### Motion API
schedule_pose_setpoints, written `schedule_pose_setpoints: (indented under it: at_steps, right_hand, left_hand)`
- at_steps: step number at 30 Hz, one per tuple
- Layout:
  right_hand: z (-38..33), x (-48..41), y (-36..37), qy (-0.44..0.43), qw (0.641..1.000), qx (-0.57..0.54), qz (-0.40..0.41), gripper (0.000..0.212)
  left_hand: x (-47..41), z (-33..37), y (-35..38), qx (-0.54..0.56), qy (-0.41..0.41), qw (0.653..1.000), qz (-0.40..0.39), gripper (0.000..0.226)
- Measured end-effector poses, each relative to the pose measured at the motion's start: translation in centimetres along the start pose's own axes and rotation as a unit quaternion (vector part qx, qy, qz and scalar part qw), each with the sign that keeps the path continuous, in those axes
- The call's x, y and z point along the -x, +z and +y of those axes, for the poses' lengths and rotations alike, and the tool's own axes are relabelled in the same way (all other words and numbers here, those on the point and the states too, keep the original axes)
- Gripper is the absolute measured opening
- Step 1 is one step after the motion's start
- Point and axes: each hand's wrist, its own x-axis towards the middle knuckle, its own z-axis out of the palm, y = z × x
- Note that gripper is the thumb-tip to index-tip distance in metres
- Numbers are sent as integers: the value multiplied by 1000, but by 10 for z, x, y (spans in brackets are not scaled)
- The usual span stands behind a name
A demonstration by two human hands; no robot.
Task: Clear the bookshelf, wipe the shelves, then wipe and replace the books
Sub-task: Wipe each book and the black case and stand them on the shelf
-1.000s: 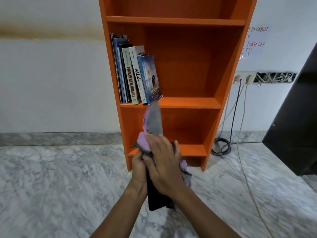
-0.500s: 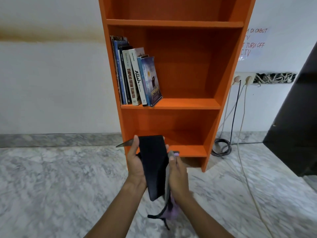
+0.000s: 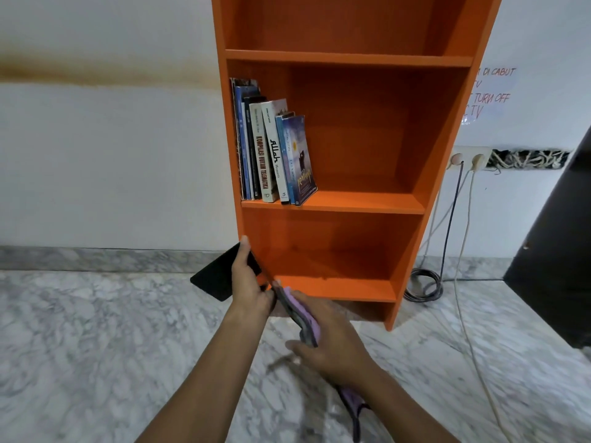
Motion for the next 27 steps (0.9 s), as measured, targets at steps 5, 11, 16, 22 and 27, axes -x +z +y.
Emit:
schedule_pose_setpoints:
  at_steps: [5,11,16,22,27]
  right_hand:
    - [-17,-30,-26,-15,972,66,225,29]
    - [-24,-73,-108,95,965,-57,236,49]
    - [-43,-93,-160,89,929,-274,232,32]
    - [-55,-104,-159,-23,927,-312,207,35]
    - [-39,-143,-152,42,962,-76,260,15]
  left_hand:
    - [2,9,24,-43,-70,997,0,77]
    - [-9,30,20,-188,87,974,92,79]
    - [1,51,40,-347,190,918,14,10]
    - [7,67,77,-178,56,982,2,28]
    - [3,70,108,-282,27,957,-60,28]
